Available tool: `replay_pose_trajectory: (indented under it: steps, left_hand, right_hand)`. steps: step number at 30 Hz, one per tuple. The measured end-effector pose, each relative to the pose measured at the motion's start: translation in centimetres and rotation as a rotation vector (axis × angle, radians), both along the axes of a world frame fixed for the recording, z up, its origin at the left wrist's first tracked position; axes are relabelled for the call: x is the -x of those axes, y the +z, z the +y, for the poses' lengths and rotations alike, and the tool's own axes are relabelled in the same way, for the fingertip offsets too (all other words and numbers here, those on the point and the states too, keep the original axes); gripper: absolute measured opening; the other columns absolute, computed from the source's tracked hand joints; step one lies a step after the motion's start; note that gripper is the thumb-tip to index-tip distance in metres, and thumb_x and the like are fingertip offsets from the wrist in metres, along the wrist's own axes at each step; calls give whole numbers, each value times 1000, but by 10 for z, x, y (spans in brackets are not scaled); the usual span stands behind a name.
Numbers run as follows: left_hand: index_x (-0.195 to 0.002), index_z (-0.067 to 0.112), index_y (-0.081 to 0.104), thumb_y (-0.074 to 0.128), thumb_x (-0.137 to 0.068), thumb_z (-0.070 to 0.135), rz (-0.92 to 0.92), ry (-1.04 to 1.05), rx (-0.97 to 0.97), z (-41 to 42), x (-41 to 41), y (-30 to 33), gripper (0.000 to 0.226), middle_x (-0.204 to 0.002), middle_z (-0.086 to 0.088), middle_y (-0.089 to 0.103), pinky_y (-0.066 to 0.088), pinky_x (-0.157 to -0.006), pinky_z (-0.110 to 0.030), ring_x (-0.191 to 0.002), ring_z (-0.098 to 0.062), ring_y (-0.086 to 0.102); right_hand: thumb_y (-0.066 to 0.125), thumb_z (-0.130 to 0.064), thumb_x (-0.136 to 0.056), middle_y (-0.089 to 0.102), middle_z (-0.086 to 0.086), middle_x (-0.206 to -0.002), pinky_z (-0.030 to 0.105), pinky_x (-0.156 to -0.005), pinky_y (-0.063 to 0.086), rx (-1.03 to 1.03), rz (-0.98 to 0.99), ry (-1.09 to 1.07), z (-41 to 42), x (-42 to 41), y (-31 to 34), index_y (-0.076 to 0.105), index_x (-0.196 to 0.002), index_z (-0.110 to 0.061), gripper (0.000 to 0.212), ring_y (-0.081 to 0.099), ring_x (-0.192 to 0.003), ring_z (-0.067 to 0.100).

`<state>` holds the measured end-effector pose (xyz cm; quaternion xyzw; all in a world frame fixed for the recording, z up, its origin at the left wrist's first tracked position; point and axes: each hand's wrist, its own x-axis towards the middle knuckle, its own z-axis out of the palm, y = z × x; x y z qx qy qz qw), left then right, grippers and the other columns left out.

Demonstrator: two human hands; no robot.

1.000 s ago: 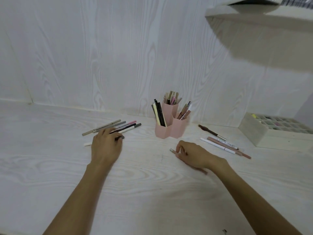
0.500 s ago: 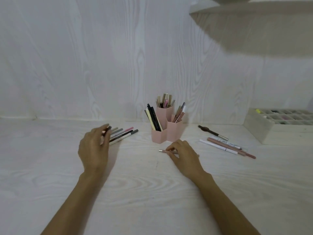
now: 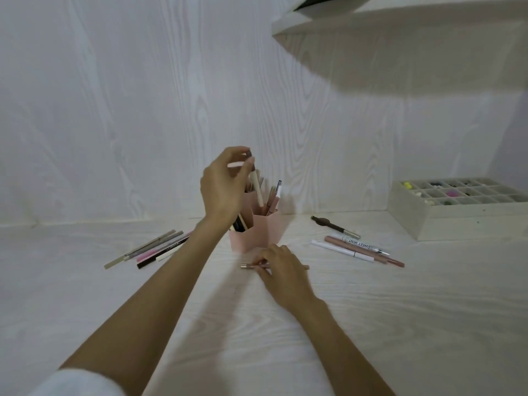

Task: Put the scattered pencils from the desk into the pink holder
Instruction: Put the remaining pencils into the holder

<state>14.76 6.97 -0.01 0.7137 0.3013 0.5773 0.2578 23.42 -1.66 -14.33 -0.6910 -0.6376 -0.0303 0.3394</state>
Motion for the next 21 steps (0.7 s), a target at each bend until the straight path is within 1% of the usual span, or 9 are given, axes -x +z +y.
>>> replay_pose_trajectory:
  steps: [1, 3, 5, 10, 12, 14, 17, 19, 21]
  left_hand:
    - [-99, 28, 67, 65, -88, 29, 80, -2, 25, 2, -4, -8, 11, -91, 20, 69, 47, -69, -6, -76, 11, 65]
    - [-101, 26, 69, 66, -87, 29, 287, 25, 38, 6, -6, -25, 15, -95, 14, 72, 49, -75, -17, -86, 1, 67]
    - [-104, 26, 70, 66, -87, 29, 453, 84, 19, 7, -4, -40, 18, -99, 11, 73, 47, -74, -24, -94, -5, 67]
    - [-113, 36, 67, 59, -91, 30, 601, 192, -136, 9, 2, -48, 24, -98, 6, 73, 42, -65, -27, -90, -17, 64]
    - [-118, 35, 65, 58, -91, 29, 601, 182, -205, 10, 6, -44, 28, -100, 8, 71, 40, -65, -26, -94, -15, 61]
    - [-119, 34, 62, 57, -91, 32, 544, 185, -210, 11, 17, -42, 29, -95, 18, 67, 39, -62, -24, -89, -7, 57]
    - [-105, 36, 67, 59, -90, 30, 404, 268, -108, 19, 51, -57, 18, -84, 22, 60, 34, -58, -17, -77, -3, 56]
    - [-103, 32, 69, 58, -89, 24, 348, 366, -3, 23, 86, -81, 19, -90, 15, 66, 37, -62, -18, -85, -7, 58]
    - [-105, 26, 70, 57, -87, 14, 381, 485, 97, 24, 119, -107, 26, -99, 1, 70, 46, -70, -31, -99, -21, 59]
  right_hand:
    - [55, -25, -92, 60, -5, -104, 32, -86, 43, -2, 4, -2, -1, -1, 0, 63, -103, -21, 15, 49, -97, 14]
    - [55, -24, -92, 60, -5, -104, 31, -86, 42, -5, 13, -1, -1, -1, 1, 64, -103, -20, 15, 49, -97, 14]
    - [55, -23, -92, 60, -3, -105, 32, -85, 42, -3, 17, -1, -2, -1, 1, 64, -103, -19, 15, 49, -97, 16]
    - [54, -21, -92, 60, -2, -108, 34, -88, 42, 22, 20, 2, -2, 0, 4, 63, -105, -18, 16, 48, -101, 17]
    - [53, -23, -93, 60, -3, -107, 32, -88, 41, 27, 11, -1, -2, -1, 4, 63, -105, -18, 16, 49, -101, 16]
    - [53, -23, -93, 61, -4, -104, 30, -87, 41, 17, 8, 4, -3, 0, 5, 63, -103, -18, 15, 50, -98, 14]
    - [53, -23, -93, 65, -5, -101, 30, -86, 41, 11, 19, 13, -5, 0, 6, 63, -101, -18, 14, 53, -96, 13]
    - [53, -25, -94, 67, -5, -98, 31, -84, 42, -11, 28, 4, -5, 1, 6, 63, -100, -19, 13, 56, -93, 14]
    - [52, -25, -94, 67, -4, -98, 30, -82, 42, -36, 30, -14, -5, 2, 7, 62, -103, -20, 15, 58, -92, 15]
